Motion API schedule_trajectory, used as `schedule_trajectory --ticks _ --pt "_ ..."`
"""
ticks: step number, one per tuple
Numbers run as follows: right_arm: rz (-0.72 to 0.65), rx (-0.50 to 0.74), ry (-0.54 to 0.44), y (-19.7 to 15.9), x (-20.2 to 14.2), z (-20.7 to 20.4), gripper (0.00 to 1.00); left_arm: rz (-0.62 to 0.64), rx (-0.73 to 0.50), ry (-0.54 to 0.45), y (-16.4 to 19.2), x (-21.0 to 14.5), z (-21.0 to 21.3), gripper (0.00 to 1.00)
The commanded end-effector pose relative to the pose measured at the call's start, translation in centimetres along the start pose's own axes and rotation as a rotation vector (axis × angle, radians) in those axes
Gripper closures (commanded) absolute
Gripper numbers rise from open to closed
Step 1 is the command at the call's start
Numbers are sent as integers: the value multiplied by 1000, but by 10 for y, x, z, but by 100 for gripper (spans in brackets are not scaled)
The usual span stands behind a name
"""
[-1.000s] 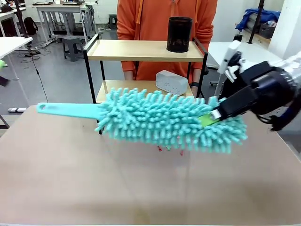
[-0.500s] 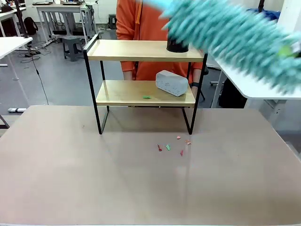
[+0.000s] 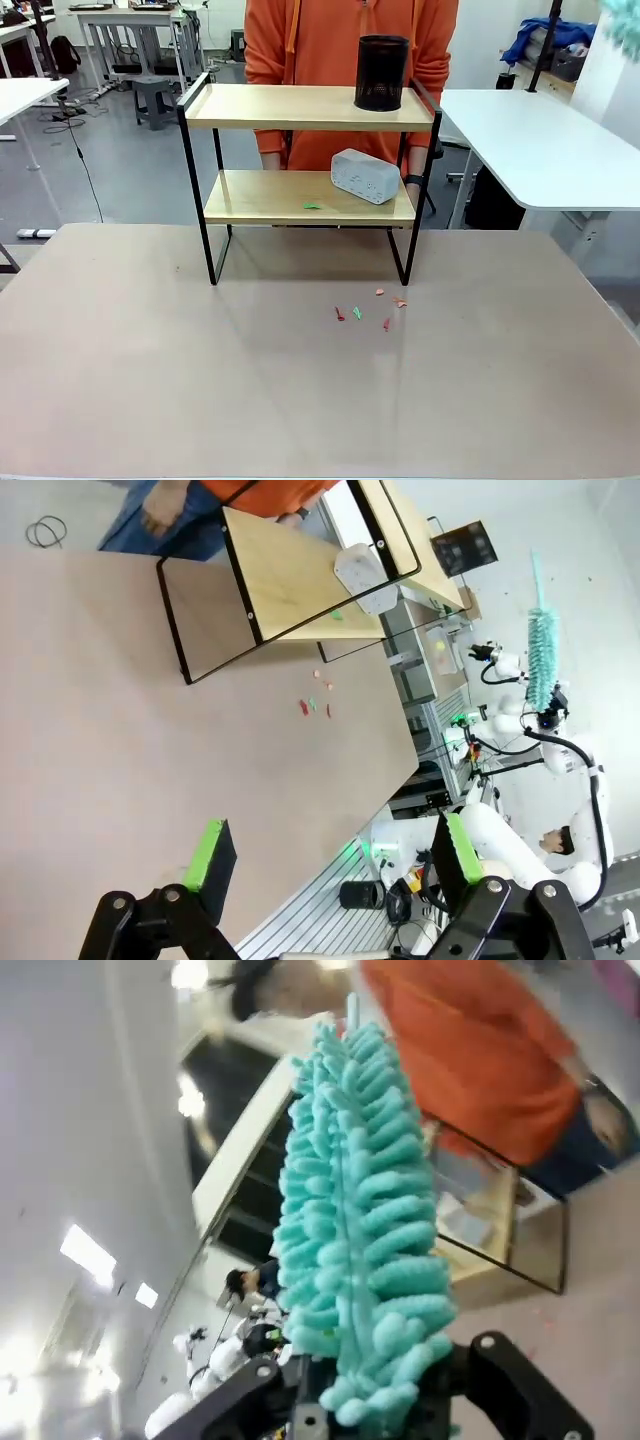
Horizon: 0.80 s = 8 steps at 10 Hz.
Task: Clean the shelf.
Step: Hand the Duster back to the human.
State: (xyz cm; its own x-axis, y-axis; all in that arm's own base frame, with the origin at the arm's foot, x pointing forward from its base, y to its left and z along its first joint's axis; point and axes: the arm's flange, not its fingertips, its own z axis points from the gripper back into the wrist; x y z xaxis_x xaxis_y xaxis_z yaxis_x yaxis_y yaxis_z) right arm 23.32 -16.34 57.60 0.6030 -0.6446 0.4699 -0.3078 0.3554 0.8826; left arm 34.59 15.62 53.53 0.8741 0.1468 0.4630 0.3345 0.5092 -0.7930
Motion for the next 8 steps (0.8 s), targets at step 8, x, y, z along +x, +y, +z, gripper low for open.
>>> schedule_trajectory --ticks 8 --pt "-317 -92 108 -53 -8 -16 100 -11 -4 3 3 -1 2 0"
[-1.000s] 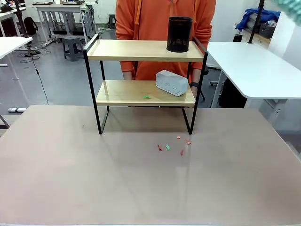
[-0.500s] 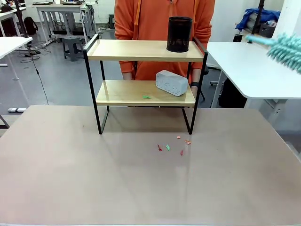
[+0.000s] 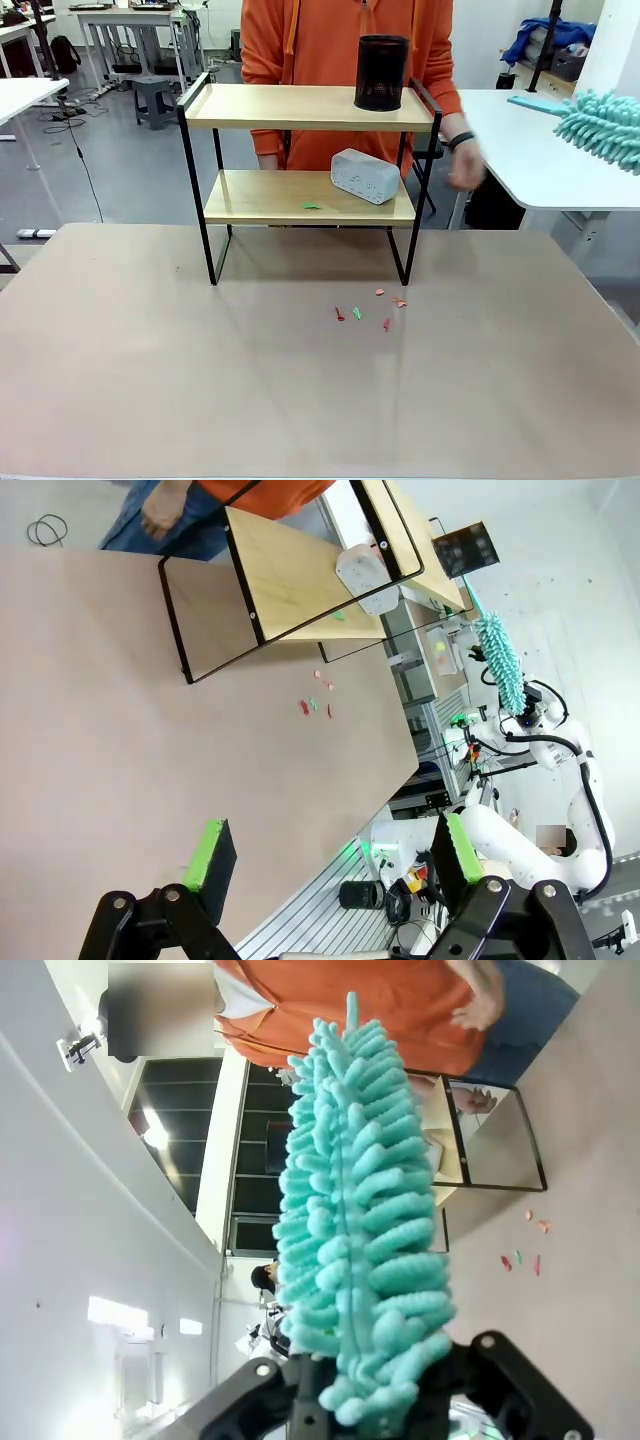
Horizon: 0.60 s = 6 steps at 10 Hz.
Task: Clean the shelf.
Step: Hand the Duster back to the human.
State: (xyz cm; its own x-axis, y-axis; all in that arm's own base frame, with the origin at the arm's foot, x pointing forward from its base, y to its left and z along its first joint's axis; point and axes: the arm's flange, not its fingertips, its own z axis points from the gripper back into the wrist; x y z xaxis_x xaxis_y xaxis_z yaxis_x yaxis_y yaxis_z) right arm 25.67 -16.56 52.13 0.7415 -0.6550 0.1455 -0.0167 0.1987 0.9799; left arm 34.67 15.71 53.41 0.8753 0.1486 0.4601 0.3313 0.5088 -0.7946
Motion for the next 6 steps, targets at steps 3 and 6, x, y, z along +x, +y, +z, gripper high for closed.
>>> schedule_trajectory --ticks 3,6 --pt "17 -2 -11 3 1 2 100 -15 -5 3 1 -1 2 0" --pt "17 -2 -11 3 1 2 100 -15 -5 3 1 -1 2 0"
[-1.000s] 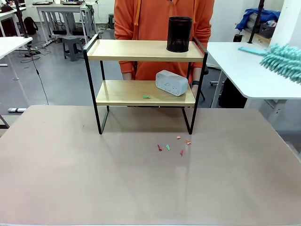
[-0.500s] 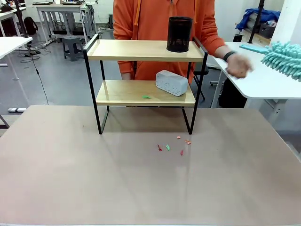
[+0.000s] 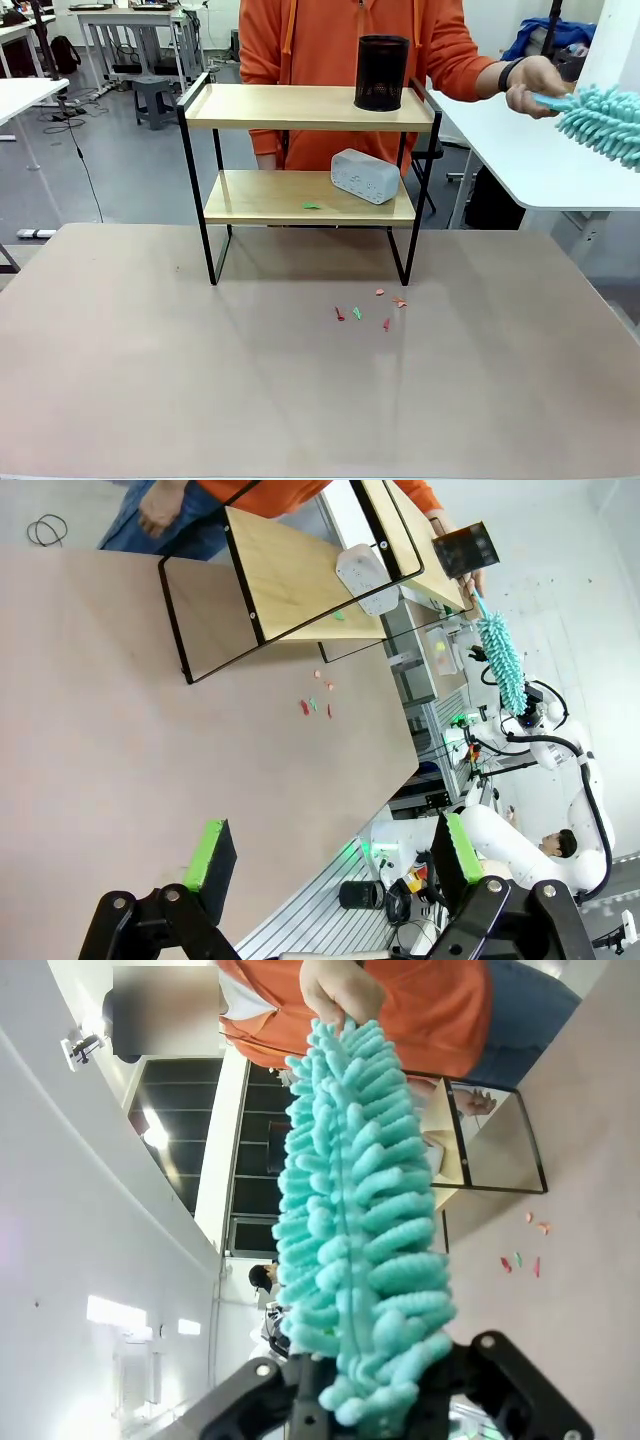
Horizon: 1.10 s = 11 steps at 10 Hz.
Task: Clean the shelf.
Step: Hand the Duster back to the human.
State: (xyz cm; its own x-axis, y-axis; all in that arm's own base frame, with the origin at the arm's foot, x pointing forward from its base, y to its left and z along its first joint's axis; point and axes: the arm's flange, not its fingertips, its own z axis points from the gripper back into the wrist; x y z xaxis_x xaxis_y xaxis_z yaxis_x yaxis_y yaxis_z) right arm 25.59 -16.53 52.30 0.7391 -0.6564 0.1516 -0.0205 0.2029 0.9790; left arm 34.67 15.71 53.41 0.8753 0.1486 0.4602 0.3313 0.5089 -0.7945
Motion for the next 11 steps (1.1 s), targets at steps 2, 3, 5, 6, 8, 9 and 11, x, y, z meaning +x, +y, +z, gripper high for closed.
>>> schedule_trajectory --ticks 2,3,5,6,8,9,11 --pt "12 -1 -7 1 1 1 100 -15 -5 3 1 -1 2 0" --pt "12 -1 -7 1 1 1 100 -15 -5 3 1 -1 2 0" --pt "0 0 2 0 0 -1 82 -15 -5 3 1 -1 2 0" --pt "-6 1 8 -1 -1 -1 32 -15 -5 3 1 -1 2 0" --pt "-3 -9 29 -2 -2 -5 0 -15 -5 3 1 -1 2 0" --pt "-1 -13 51 -3 -3 -10 0 -15 -5 3 1 -1 2 0" --pt "-3 -41 111 -6 -6 -32 2 -15 -5 3 1 -1 2 0"
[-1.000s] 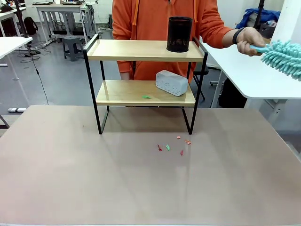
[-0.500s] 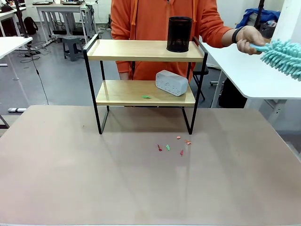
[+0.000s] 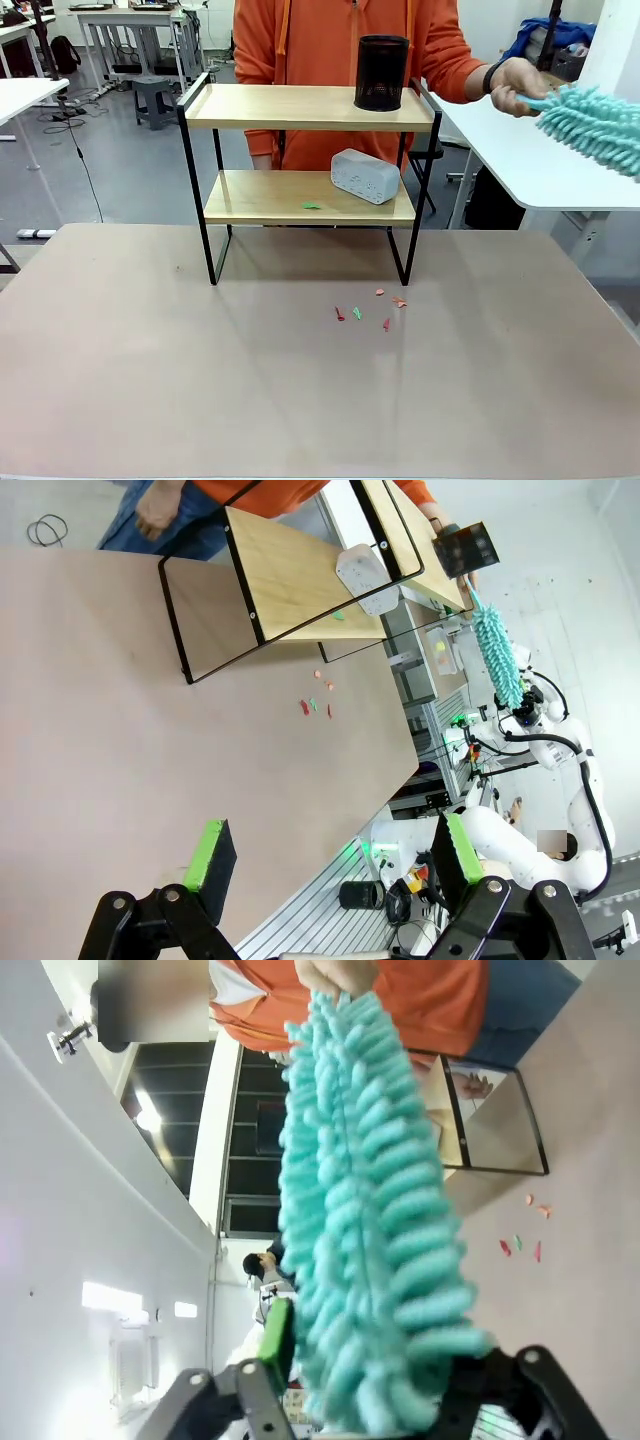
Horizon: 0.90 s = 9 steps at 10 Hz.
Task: Clean the shelf.
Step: Hand the Duster back to the human.
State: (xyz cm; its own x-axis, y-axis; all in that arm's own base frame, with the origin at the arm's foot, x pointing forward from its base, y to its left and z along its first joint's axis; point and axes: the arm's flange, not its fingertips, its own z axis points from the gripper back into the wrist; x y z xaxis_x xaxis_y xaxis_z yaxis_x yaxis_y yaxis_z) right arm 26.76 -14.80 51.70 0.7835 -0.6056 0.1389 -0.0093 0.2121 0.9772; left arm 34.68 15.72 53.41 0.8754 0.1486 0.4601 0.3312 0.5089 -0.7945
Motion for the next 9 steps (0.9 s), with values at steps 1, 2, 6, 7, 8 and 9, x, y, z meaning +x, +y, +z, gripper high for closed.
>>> schedule_trajectory --ticks 1,2,6,7,8,9 --pt "3 -41 98 -5 -5 -29 0 -15 -5 3 1 -1 2 0" --pt "6 -61 172 -7 -8 -54 0 -15 -5 3 1 -1 2 0" --pt "-8 -69 437 -33 -49 -180 0 67 -199 106 -39 -26 -49 0" --pt "-29 -19 430 -37 -66 -206 0 94 -251 181 -51 -48 -81 0" --pt "-25 20 341 -39 -73 -221 0 186 -310 259 -53 -68 -105 0" --pt "-19 30 193 -41 -77 -236 0 232 -287 314 -48 -80 -118 0"
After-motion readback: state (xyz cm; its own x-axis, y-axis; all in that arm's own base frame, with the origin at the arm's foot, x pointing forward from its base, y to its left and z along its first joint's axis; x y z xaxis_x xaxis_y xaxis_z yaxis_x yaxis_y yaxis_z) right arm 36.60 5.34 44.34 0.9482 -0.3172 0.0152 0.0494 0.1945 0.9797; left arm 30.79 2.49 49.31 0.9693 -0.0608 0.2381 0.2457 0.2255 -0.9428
